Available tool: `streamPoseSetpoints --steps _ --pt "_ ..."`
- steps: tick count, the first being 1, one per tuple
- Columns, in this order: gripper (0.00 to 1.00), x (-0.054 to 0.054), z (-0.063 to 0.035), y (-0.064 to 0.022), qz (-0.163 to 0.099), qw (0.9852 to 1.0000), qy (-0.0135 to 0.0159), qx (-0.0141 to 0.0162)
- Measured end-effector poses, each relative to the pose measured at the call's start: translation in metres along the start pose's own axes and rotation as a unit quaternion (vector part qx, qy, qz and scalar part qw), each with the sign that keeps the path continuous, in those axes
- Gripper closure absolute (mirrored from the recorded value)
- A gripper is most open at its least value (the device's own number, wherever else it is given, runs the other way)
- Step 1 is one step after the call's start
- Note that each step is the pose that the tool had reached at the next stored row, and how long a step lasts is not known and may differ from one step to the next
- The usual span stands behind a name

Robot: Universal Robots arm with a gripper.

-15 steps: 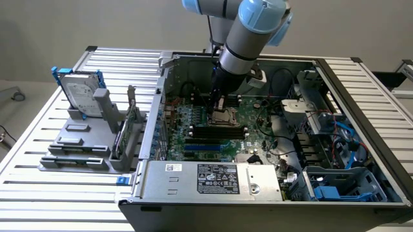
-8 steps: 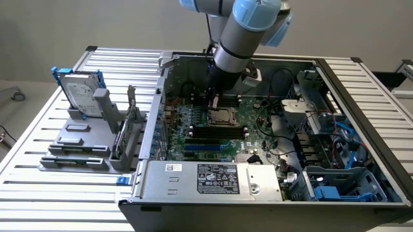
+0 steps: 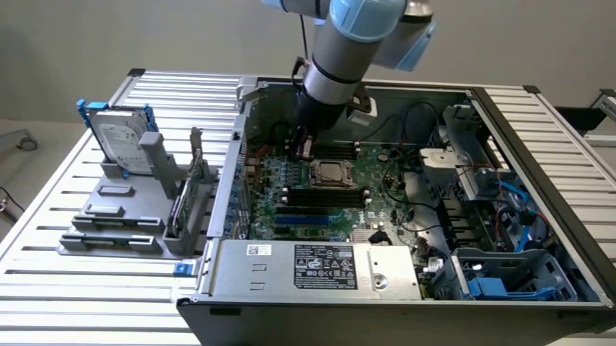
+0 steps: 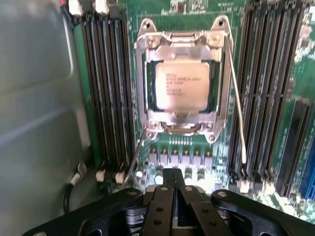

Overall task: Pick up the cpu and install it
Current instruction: 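Install the first cpu locking lever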

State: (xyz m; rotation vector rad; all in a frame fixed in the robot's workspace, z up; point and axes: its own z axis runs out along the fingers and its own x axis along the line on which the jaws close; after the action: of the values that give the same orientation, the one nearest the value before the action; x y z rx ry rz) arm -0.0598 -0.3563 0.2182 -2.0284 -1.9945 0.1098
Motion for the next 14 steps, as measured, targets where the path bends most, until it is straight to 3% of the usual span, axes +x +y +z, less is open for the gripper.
streamPoseSetpoints --steps 3,8,10,14 --pt "0.89 0.000 -0.0022 -0.0066 -0.002 1.0000 0.0090 0.0020" --pt "0.89 0.000 -0.0066 -0.0157 -0.003 0.9996 0.0286 0.0035" --pt "0.89 0.000 -0.0074 -0.0186 -0.001 0.9994 0.0348 0.0033" --pt "0.89 0.000 -0.0065 -0.0238 0.005 0.9992 0.0385 0.0020"
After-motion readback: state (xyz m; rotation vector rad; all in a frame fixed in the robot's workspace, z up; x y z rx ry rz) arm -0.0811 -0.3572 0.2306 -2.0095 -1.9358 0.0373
